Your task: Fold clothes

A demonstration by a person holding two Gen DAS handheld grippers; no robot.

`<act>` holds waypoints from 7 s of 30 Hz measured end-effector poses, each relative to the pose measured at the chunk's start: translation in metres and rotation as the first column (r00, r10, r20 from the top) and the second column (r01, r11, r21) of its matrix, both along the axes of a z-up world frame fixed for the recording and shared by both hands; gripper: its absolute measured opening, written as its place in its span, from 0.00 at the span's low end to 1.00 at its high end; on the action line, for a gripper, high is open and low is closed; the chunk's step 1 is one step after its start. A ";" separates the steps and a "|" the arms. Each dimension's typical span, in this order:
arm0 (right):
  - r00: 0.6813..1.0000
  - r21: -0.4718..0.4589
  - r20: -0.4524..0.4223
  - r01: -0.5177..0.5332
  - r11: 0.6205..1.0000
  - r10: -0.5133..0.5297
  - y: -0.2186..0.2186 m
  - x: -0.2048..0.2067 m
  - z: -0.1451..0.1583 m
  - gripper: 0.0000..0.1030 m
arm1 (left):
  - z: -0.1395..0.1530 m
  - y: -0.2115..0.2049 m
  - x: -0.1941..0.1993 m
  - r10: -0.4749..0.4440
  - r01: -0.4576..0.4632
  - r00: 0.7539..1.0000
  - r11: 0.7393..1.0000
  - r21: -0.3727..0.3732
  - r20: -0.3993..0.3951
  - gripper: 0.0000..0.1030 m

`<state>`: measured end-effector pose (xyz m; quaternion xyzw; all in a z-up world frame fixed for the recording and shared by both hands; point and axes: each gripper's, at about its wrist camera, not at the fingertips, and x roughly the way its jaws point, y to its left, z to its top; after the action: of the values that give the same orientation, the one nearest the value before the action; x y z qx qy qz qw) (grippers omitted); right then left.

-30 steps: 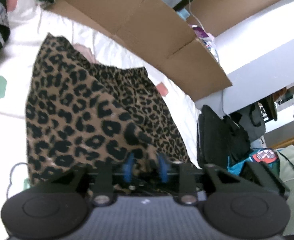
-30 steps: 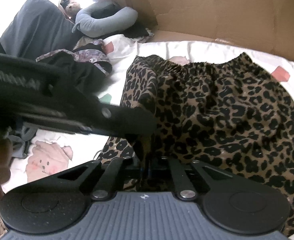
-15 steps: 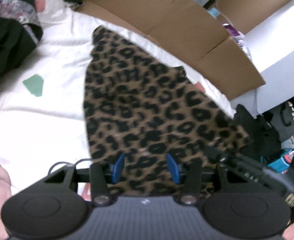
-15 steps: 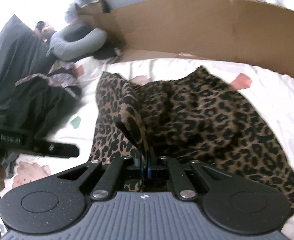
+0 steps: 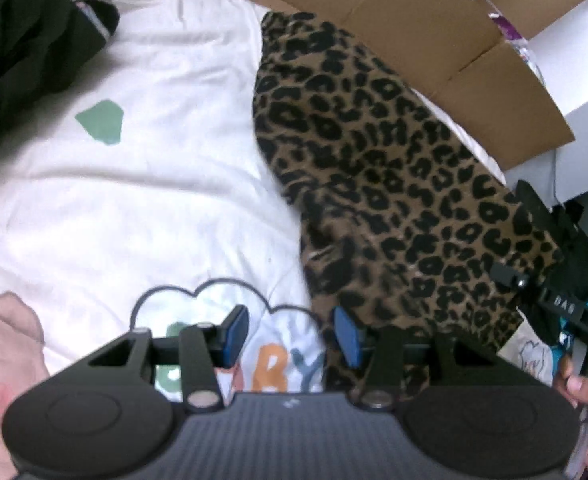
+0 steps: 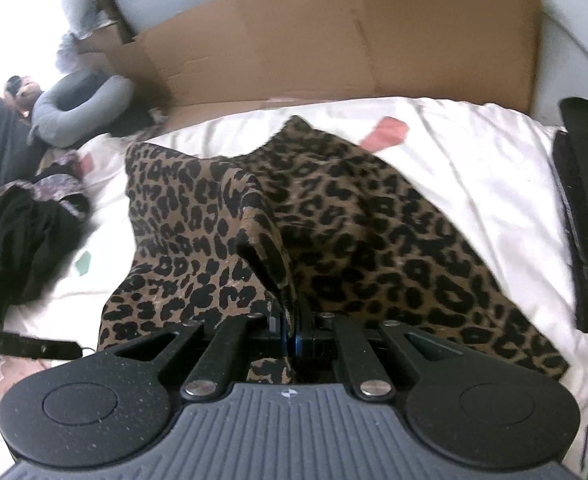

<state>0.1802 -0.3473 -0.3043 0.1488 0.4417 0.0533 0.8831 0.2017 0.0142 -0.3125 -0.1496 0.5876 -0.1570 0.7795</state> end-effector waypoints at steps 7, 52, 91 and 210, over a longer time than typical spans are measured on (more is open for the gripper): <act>0.997 -0.003 -0.025 0.068 0.998 -0.068 -0.025 -0.007 -0.008 0.01 | -0.009 0.015 -0.001 -0.025 0.025 1.000 1.000 0.000 -0.018 0.50; 0.920 0.031 -0.080 0.386 0.922 -0.383 -0.113 -0.059 -0.037 0.01 | -0.045 -0.003 0.005 -0.081 0.082 0.995 0.996 0.029 -0.052 0.49; 0.812 0.029 -0.120 0.578 0.816 -0.571 -0.140 -0.094 -0.048 0.19 | 0.001 -0.032 0.042 -0.124 0.117 0.991 0.984 0.135 0.046 0.49; 0.998 -0.051 0.001 -0.063 0.997 0.063 -0.072 0.084 -0.067 0.49 | -0.053 -0.206 0.230 0.013 -0.009 0.999 0.996 0.085 -0.052 0.37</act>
<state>0.2646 -0.4190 -0.3717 0.1120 0.4460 0.0701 0.8852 0.4316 -0.1916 -0.3653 -0.1238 0.6131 -0.1235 0.7704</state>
